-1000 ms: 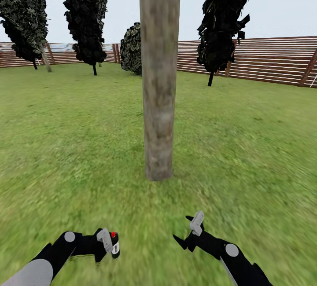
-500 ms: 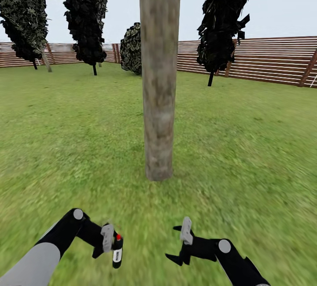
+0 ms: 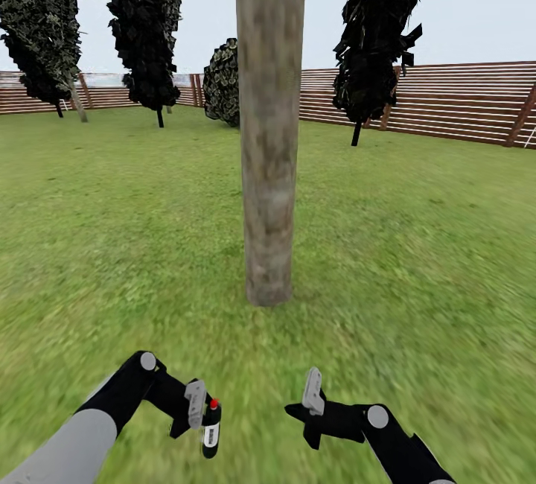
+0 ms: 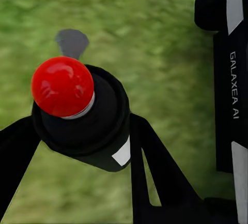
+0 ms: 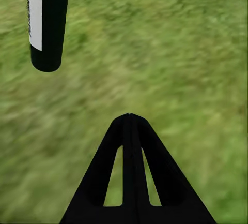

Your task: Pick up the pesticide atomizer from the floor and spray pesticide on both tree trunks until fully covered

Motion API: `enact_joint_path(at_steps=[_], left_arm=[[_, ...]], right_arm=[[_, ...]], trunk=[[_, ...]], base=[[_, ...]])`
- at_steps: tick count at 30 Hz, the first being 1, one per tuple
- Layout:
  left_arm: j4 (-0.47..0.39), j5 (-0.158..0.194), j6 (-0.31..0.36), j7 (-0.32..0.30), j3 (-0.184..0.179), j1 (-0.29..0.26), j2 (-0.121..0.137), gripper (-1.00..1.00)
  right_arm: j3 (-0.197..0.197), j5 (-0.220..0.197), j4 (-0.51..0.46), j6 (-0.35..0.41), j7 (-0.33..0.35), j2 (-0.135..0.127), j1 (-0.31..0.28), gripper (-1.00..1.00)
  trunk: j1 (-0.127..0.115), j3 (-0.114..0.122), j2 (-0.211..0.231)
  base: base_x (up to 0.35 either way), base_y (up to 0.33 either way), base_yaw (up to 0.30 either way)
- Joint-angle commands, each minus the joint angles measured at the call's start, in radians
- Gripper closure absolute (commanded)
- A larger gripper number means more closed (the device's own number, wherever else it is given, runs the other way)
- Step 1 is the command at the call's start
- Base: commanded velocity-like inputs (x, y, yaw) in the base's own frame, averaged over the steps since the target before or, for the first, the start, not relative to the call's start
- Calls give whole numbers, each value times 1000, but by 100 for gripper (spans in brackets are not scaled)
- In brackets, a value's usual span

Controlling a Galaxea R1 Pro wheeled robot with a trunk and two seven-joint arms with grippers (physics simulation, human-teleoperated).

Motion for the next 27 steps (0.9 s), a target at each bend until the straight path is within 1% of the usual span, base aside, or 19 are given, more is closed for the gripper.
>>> enact_joint_path(at_steps=[1,3,4,5,6,7,11,13,16,18,19,21,23,25,27], left_arm=[[0,0,0,0,-1,-2,-5,100],[0,-1,0,0,-15,-10,-13,100],[1,-1,1,0,-29,-14,-16,100],[1,0,3,0,-52,-17,-19,100],[1,0,4,0,-69,-19,-24,100],[1,0,4,0,-76,-20,-28,100],[1,0,3,0,-86,-21,-37,100],[1,-1,2,0,-88,-21,-49,100],[1,-1,2,0,-92,-20,-57,100],[1,-1,3,0,-111,-20,-58,100],[2,0,5,2,-133,-20,-59,100],[2,0,14,6,-158,-19,-59,100],[3,0,26,10,-170,-19,-60,100],[3,-2,35,12,-178,-18,-68,100],[3,-17,38,14,-180,-17,-72,100]], right_arm=[[8,1,0,0,0,3,0,100],[35,1,-1,1,-1,11,0,100],[50,1,-1,1,-2,15,0,100],[68,1,-1,1,-2,20,0,100],[79,2,-1,4,-3,23,0,100],[83,1,-2,8,-3,24,0,100],[90,0,-5,28,-3,27,0,100],[91,0,-6,32,-3,28,0,100],[91,0,-6,33,-2,28,0,100],[91,0,-6,34,-2,28,0,100],[91,0,-6,34,-1,28,0,100],[91,-1,-6,34,-1,28,0,100],[91,-1,-7,34,-1,29,0,100],[91,-1,-7,33,-1,34,0,100],[91,-1,-8,33,-1,43,0,100]], trunk=[[0,0,0],[0,0,0],[0,0,0],[0,0,0],[0,0,0],[0,0,0],[0,0,0],[0,0,0],[0,0,0],[0,0,0],[0,0,0],[0,0,0],[0,0,0],[0,0,0],[0,0,0]], base=[[0,0,0],[0,0,0],[0,0,0],[0,0,0],[0,0,0],[0,0,0],[0,0,0],[0,0,0],[0,0,0],[0,0,0],[0,0,0],[0,0,0],[0,0,0],[0,0,0],[0,0,0]])
